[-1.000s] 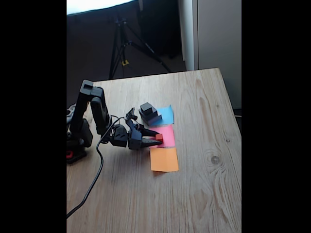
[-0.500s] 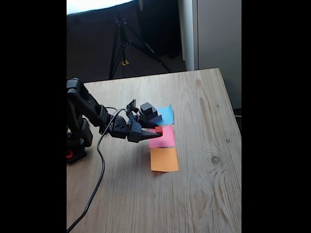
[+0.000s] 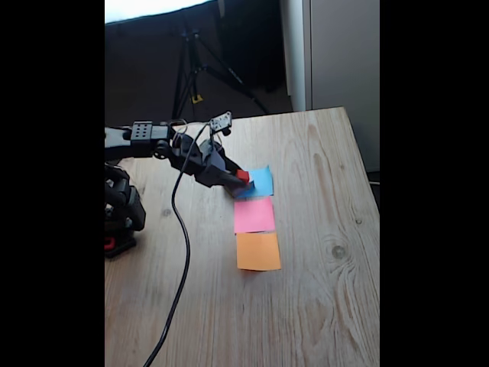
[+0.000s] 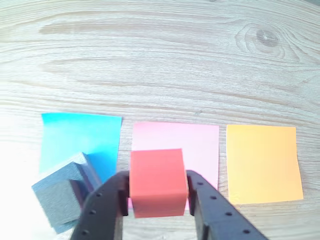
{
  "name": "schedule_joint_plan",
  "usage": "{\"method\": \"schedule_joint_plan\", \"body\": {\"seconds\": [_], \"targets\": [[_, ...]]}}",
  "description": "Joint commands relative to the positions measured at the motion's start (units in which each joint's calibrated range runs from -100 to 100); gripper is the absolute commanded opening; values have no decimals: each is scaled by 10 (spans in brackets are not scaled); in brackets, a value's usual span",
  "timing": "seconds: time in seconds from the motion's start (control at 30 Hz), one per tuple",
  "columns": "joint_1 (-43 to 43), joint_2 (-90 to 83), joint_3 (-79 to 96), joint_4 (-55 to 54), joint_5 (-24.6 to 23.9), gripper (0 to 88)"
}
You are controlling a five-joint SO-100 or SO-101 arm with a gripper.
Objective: Tower of hanoi
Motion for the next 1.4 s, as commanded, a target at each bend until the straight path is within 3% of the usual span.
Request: {"method": "schedule_joint_plan", "body": {"seconds": [0.0, 0.07, 0.13, 0.37, 0.53, 0.63, 0.83, 1.2, 1.37], "targets": [[-28, -44, -168, 150, -22, 2], [-40, -50, -226, 204, -12, 2], [-46, -51, -285, 268, 48, 2], [-90, -63, -425, 394, 31, 2], [-123, -89, -408, 414, 3, 2], [-127, -104, -358, 406, 23, 2], [-155, -153, -185, 298, 21, 2], [-191, -198, 124, -36, -17, 2], [-201, -191, 237, -187, 14, 2]]}}
